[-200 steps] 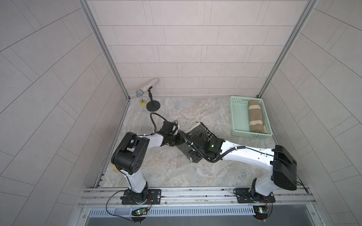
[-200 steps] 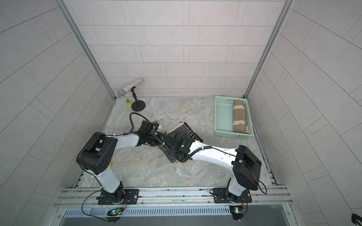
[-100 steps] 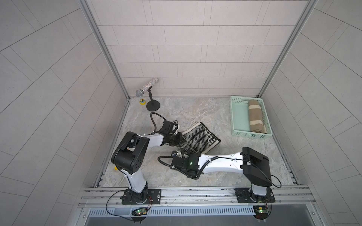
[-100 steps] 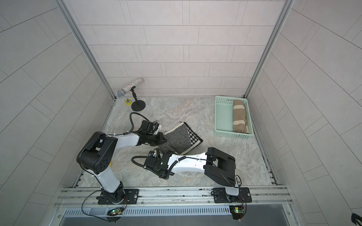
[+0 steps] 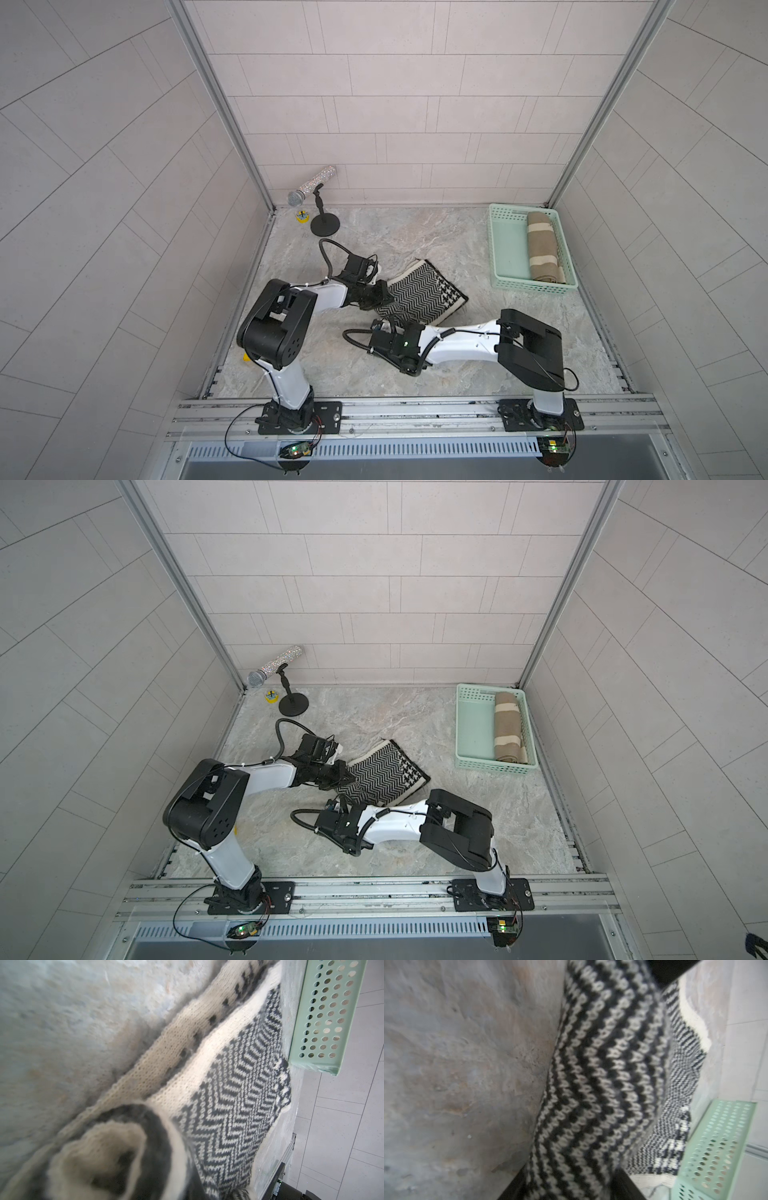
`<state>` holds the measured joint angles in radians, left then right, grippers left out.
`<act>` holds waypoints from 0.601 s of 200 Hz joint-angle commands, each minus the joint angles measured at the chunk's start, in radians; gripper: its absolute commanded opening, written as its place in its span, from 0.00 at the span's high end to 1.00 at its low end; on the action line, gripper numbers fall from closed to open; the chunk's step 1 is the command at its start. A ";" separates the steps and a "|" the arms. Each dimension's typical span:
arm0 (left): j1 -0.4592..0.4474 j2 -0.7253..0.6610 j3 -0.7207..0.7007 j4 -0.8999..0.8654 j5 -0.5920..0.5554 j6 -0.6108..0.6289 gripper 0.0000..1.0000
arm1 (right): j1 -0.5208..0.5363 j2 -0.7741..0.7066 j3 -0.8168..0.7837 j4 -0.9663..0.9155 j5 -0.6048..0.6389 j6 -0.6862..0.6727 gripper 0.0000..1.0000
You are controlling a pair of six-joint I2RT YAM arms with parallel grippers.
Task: Roll up the scarf and place it into the basket
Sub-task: Roll the scarf at the center of the board.
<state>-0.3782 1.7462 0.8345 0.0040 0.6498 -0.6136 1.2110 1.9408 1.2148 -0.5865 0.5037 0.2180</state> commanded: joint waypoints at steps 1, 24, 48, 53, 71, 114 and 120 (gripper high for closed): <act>-0.001 -0.031 0.008 -0.112 -0.020 -0.022 0.86 | -0.035 0.065 -0.050 0.001 -0.160 0.034 0.62; 0.019 -0.108 0.016 -0.155 -0.059 -0.057 0.58 | -0.050 0.042 -0.053 -0.010 -0.241 0.072 0.88; 0.054 -0.236 0.058 -0.276 -0.154 -0.049 0.45 | -0.076 -0.023 -0.070 -0.014 -0.360 0.142 1.00; 0.061 -0.263 0.068 -0.298 -0.174 -0.041 0.44 | -0.089 -0.037 -0.076 -0.011 -0.393 0.159 1.00; 0.075 -0.361 0.100 -0.389 -0.247 -0.006 0.42 | -0.139 -0.101 -0.110 0.027 -0.532 0.217 1.00; 0.074 -0.500 0.080 -0.455 -0.265 0.040 0.48 | -0.315 -0.199 -0.218 0.193 -0.933 0.344 1.00; 0.072 -0.507 0.071 -0.451 -0.246 0.047 0.50 | -0.344 -0.204 -0.235 0.223 -0.992 0.362 1.00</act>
<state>-0.3012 1.2655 0.9318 -0.3687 0.4126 -0.6083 0.9455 1.7443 1.0546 -0.4271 -0.1341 0.4591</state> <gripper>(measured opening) 0.540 0.147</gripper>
